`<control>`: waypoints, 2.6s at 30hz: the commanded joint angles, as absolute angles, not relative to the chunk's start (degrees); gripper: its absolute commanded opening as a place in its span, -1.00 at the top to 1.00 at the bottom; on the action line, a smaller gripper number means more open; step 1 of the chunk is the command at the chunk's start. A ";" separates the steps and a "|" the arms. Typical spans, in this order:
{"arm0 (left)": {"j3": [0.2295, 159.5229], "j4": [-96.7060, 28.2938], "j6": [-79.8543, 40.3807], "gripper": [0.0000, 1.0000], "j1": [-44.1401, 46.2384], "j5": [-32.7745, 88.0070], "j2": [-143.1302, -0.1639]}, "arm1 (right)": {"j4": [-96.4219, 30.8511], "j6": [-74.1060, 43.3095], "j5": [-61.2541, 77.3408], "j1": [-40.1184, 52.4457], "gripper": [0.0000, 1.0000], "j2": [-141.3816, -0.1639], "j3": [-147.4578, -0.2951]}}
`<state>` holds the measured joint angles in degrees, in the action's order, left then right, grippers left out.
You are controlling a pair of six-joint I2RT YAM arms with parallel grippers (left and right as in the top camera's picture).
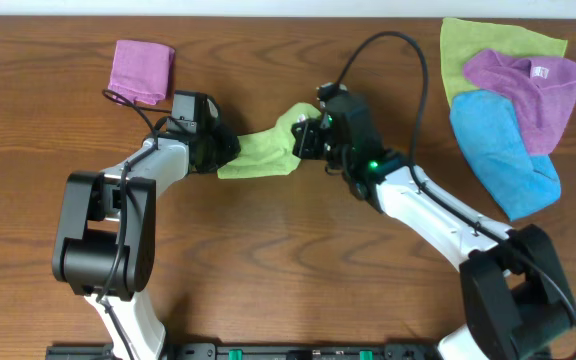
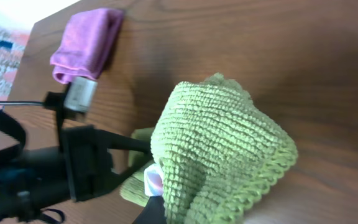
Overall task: Fold the cloth
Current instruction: 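Lay the right end over the left end, folding the strip in half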
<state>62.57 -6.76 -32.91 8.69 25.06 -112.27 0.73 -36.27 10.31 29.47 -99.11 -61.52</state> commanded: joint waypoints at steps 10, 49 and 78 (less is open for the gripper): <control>63.72 -7.11 -31.92 0.88 8.25 25.08 -111.18 | -6.31 -28.60 8.82 34.24 0.97 -109.80 -73.63; 63.72 -17.78 -26.98 0.88 3.66 19.53 -97.12 | 0.21 -26.06 4.32 39.42 0.97 -114.13 -73.89; 63.72 -20.36 -26.79 0.88 -2.37 18.70 -93.49 | 5.08 -26.72 12.86 44.05 0.04 -116.38 -74.89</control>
<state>62.61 -20.03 -28.16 -1.45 19.27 -95.00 4.40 -26.70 9.74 43.16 -115.77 -73.38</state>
